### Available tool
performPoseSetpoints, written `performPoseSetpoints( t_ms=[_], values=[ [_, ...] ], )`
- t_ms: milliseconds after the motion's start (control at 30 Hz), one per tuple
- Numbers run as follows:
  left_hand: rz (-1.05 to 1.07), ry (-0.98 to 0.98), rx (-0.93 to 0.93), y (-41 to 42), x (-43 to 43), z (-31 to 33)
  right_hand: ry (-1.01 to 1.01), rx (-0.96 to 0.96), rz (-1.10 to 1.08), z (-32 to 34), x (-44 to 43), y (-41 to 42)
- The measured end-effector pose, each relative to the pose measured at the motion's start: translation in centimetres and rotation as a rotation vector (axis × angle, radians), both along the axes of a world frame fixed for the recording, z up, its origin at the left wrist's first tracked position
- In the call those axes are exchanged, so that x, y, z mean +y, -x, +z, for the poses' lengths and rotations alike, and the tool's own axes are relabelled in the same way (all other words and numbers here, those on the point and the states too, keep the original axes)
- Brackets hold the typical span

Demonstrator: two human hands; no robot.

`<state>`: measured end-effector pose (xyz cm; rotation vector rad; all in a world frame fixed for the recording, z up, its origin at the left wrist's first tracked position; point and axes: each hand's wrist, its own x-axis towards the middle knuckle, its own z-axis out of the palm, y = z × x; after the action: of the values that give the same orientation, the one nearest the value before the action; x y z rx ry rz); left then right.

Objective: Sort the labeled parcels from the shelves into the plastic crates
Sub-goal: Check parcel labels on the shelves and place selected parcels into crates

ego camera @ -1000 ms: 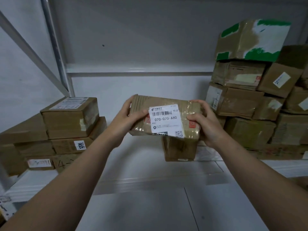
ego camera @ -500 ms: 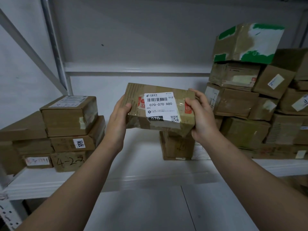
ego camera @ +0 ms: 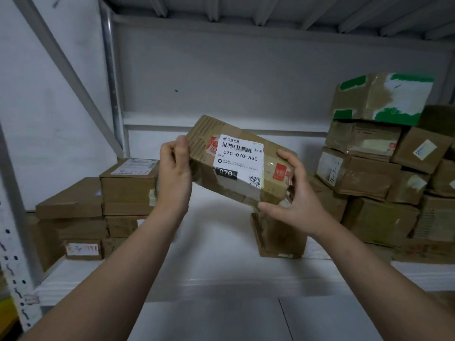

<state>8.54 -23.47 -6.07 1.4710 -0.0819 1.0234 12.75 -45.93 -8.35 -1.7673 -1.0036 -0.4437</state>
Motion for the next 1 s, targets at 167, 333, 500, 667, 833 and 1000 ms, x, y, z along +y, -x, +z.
performPoseSetpoints(
  t_ms=[167,333,500,667,833,1000],
  values=[
    [-0.065,-0.135,0.005,1.5,3.1,0.7,-0.151,-0.149,-0.165,0.8,5.5,2.0],
    [-0.122,-0.378,0.045,5.4,7.7,0.1,-0.222,-0.132,-0.27,0.5,12.4,3.9],
    [-0.203,-0.65,0.113,7.8,11.4,-1.0,-0.393,-0.041,-0.351,1.7,18.8,5.2],
    [0.409,-1.134,0.344,5.4,15.3,-4.0,-0.219,0.012,-0.639,-0.7,19.4,4.1],
    [0.584,-1.312,0.267,4.4,16.3,-8.1,0.012,0.156,-0.838,-6.1,18.7,3.3],
    [0.534,-1.242,0.189,5.6,15.9,-12.5,0.181,0.287,-0.87,-11.8,19.9,3.3]
  ],
)
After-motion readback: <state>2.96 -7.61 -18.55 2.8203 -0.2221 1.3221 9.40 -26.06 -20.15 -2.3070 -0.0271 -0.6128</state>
